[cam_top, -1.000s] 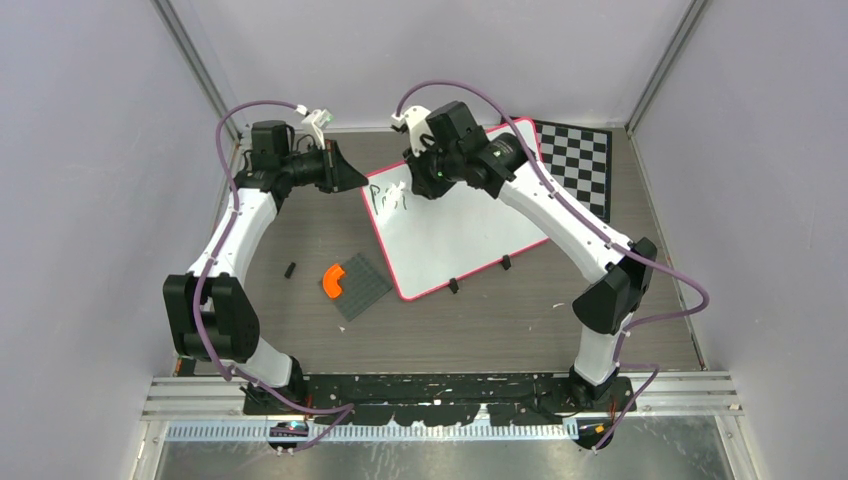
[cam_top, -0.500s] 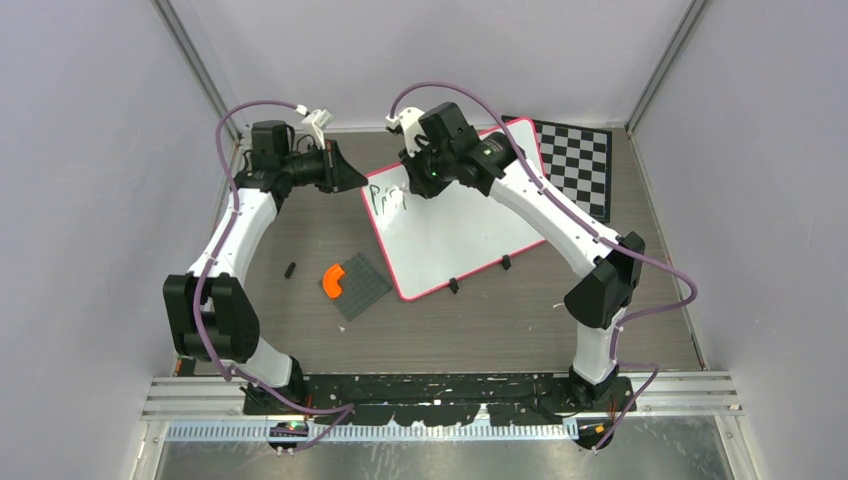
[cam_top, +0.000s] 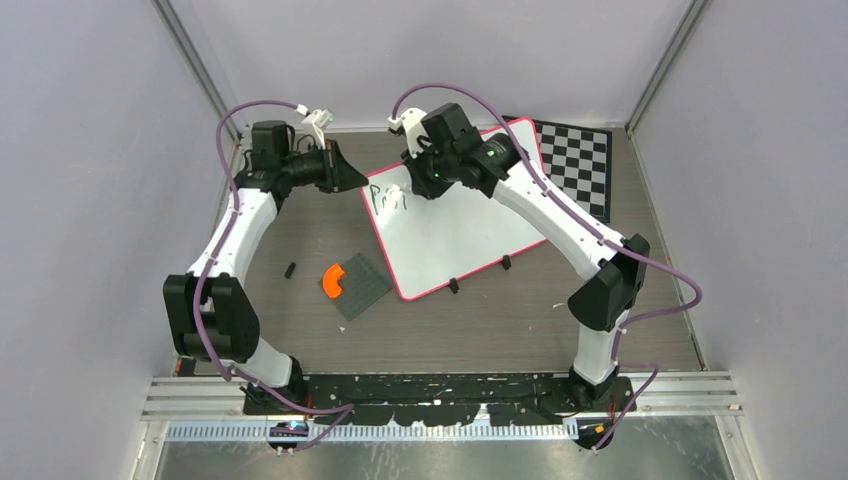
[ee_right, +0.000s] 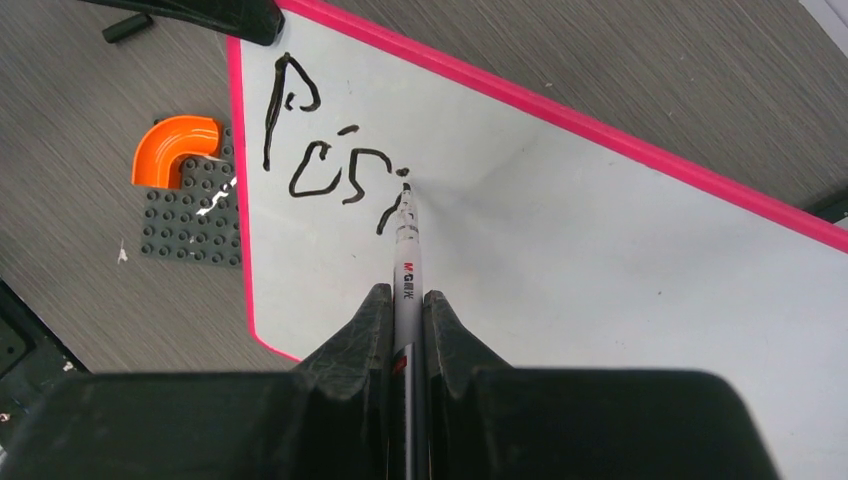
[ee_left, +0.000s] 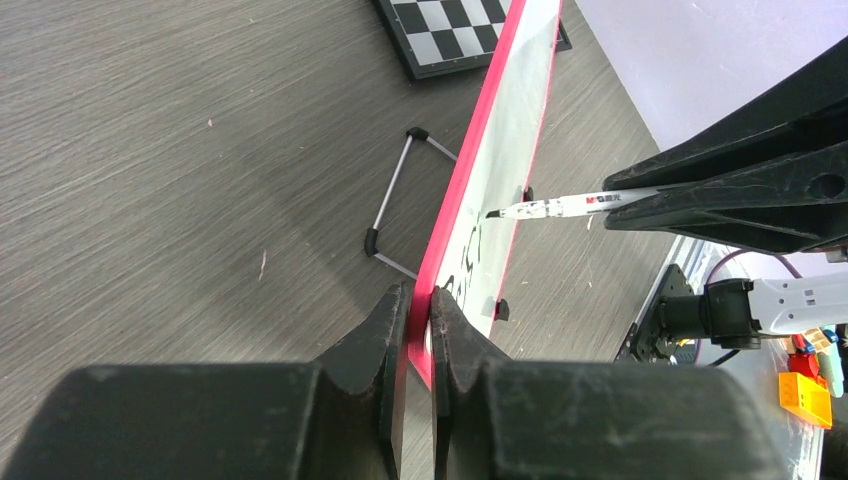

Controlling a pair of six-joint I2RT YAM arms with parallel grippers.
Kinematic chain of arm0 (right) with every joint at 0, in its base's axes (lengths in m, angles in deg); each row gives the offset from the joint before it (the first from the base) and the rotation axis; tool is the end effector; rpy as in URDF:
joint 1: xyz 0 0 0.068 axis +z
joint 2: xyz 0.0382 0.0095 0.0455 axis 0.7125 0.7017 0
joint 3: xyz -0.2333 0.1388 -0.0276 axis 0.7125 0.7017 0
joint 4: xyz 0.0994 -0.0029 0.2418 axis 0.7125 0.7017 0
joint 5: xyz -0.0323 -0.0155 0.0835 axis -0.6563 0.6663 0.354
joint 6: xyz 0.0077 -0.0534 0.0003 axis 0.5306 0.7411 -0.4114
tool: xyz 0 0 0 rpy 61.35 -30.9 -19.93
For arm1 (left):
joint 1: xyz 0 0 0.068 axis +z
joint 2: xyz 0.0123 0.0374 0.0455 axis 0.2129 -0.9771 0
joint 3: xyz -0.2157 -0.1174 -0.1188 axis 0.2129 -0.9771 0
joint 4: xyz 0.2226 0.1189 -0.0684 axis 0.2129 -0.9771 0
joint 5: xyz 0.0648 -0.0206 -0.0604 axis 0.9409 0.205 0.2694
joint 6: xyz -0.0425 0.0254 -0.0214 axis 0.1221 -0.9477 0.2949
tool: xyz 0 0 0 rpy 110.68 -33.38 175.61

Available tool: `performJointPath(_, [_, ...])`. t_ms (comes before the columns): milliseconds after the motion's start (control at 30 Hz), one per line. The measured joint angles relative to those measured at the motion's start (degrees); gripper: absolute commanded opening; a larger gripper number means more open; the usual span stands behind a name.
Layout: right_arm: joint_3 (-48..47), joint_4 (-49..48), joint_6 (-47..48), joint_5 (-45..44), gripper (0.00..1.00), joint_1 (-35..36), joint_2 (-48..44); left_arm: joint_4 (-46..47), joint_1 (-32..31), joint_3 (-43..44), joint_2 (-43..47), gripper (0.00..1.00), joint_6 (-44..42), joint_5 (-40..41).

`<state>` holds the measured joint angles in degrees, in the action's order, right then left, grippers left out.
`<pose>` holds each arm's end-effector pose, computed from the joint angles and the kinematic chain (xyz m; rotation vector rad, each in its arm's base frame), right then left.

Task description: Write a sentence on the whiteboard

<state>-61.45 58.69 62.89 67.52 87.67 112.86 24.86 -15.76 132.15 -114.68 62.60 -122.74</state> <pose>0.3045 0.2794 0.3892 -0.9714 2.1009 0.4010 0.3422 -0.0483 0.3336 0.3921 2.0434 -1.0843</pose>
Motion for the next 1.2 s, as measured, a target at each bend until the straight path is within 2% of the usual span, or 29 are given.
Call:
performJointPath(367, [2.93,0.22,0.42,-0.61,0.0,-0.76,-2.25,0.0,0.0,0.0,0.0,0.0,0.0,0.0])
performJointPath(1200, [2.73,0.22,0.39,0.63,0.0,-2.34,-0.96,-0.02,-0.07,0.0,0.0,0.0,-0.83,0.39])
